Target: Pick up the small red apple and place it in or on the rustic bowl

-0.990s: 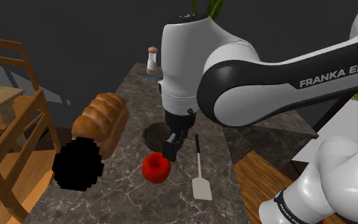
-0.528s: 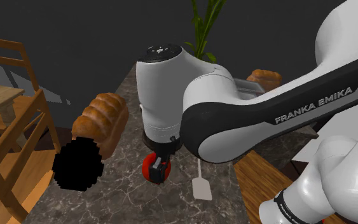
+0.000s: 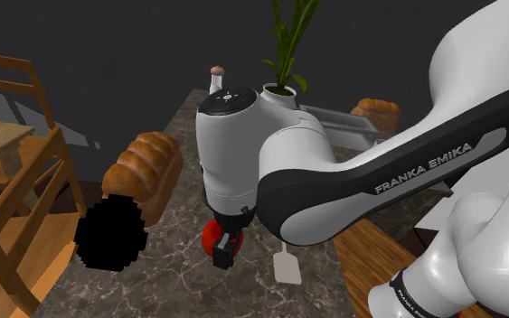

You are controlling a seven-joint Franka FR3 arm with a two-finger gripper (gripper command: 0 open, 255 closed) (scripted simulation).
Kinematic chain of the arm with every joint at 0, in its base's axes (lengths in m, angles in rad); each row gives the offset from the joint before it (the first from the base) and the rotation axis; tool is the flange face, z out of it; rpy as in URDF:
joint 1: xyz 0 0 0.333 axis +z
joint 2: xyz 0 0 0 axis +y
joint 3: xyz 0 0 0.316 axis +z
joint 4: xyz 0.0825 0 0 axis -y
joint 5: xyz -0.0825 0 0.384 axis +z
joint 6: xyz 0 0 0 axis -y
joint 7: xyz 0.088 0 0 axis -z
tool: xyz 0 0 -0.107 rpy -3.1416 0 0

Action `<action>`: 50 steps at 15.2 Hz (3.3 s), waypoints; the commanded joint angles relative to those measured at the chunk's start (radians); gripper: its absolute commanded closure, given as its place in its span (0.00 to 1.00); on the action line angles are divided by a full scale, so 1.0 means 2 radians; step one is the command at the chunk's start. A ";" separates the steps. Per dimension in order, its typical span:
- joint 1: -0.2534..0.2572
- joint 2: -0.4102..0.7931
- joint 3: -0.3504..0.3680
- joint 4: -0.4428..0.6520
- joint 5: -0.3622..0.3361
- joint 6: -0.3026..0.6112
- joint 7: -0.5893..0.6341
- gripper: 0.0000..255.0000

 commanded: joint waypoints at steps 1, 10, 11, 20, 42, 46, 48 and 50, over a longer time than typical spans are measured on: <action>0.000 0.000 0.000 0.000 0.000 0.001 0.000 0.00; 0.000 0.000 0.000 0.000 0.000 0.000 0.000 1.00; 0.000 0.000 0.000 0.000 0.000 0.001 0.000 1.00; 0.000 -0.027 -0.002 0.017 0.017 -0.039 -0.016 1.00; -0.021 -0.074 -0.041 0.095 0.028 -0.154 -0.089 1.00; -0.044 -0.061 -0.068 0.110 0.012 -0.154 -0.131 1.00; -0.055 -0.052 -0.080 0.121 0.004 -0.154 -0.151 1.00; -0.068 -0.039 -0.095 0.137 -0.006 -0.156 -0.175 1.00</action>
